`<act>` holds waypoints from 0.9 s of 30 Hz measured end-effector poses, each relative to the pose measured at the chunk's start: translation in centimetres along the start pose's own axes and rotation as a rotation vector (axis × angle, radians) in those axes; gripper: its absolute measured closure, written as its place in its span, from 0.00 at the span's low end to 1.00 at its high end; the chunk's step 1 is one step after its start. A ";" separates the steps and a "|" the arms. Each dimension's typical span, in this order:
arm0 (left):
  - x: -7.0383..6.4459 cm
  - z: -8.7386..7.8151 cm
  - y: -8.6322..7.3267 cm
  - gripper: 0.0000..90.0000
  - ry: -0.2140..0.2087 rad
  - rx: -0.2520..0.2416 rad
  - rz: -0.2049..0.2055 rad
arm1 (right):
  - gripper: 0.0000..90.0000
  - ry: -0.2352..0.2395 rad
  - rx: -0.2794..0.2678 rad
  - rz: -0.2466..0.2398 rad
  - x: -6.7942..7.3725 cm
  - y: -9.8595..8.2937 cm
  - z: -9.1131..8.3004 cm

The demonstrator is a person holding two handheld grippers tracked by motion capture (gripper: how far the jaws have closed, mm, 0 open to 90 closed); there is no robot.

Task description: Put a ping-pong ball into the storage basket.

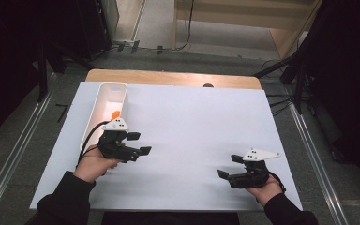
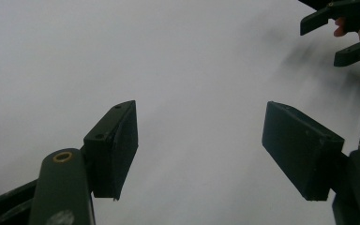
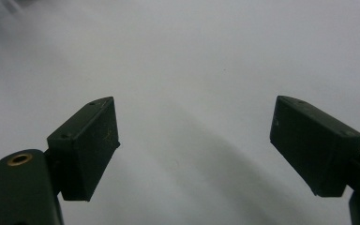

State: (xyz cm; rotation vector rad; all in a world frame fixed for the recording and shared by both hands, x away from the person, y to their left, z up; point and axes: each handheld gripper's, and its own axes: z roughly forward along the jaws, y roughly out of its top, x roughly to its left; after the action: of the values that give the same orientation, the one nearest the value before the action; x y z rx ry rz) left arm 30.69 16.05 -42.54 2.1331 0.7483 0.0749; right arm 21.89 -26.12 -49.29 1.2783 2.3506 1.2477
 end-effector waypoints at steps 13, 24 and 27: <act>-0.4 0.1 -1.0 0.31 -0.005 -0.010 0.030 | 0.16 -0.001 -0.001 -0.002 0.0 0.0 0.1; -1.2 0.3 -1.9 0.31 -0.011 0.002 0.066 | 0.16 -0.001 0.000 -0.005 0.0 0.0 0.1; -1.3 0.4 -2.3 0.31 -0.016 0.011 0.075 | 0.16 -0.002 0.000 -0.006 0.0 0.0 0.1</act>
State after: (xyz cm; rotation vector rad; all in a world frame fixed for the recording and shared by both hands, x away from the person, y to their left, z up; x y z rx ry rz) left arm 28.60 16.12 -44.28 2.1698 0.6607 0.0938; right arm 21.93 -26.07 -49.35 1.2704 2.3517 1.2441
